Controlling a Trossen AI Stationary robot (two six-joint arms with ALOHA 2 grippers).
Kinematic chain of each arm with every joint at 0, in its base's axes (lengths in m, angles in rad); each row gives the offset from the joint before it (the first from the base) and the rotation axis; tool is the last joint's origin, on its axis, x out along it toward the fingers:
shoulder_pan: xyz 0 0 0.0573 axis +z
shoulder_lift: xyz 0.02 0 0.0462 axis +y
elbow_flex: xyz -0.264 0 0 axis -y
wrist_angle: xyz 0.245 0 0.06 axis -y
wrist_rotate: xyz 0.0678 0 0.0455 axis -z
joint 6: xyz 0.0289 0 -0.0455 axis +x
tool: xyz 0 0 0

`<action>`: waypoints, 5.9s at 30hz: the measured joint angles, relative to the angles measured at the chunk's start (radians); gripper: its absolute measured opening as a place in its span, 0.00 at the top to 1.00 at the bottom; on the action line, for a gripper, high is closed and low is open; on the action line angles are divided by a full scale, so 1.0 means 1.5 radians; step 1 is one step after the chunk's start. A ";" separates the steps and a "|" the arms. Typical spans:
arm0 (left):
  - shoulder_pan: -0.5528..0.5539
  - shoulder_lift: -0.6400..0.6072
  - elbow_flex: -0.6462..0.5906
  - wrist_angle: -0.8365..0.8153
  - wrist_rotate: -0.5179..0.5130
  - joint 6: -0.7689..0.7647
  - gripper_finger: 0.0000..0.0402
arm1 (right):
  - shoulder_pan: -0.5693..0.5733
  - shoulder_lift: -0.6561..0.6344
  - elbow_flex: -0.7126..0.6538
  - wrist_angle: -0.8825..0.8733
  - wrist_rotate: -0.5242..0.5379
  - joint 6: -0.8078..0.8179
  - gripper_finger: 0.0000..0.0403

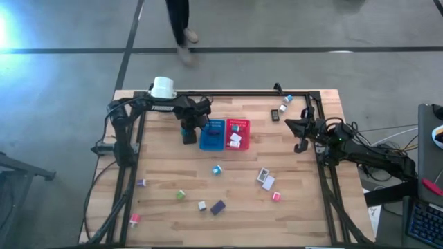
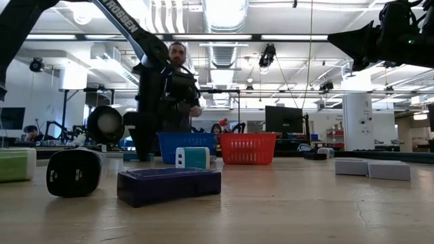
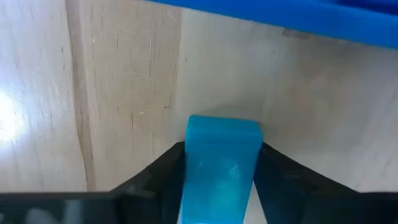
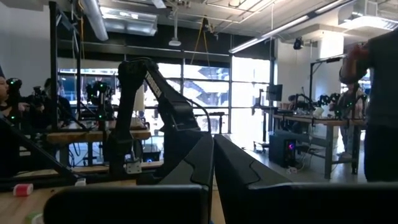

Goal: Pick & Place Office items
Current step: Put the light blue digital clock into the blue bin

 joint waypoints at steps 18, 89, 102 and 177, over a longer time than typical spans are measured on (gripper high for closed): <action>-0.099 -0.147 -0.023 0.010 -0.020 0.006 0.62 | 0.000 0.001 0.000 0.000 0.000 -0.004 0.98; -0.185 -0.443 -0.209 0.490 0.257 0.030 0.62 | 0.000 0.091 0.000 0.045 0.036 -0.042 0.98; -0.228 -0.797 -0.213 0.473 0.235 -0.106 0.62 | 0.000 0.092 0.000 -0.057 0.030 0.048 0.98; -0.208 -0.090 -0.008 0.288 -0.082 -0.004 0.62 | 0.000 0.091 0.000 0.020 0.036 0.016 0.98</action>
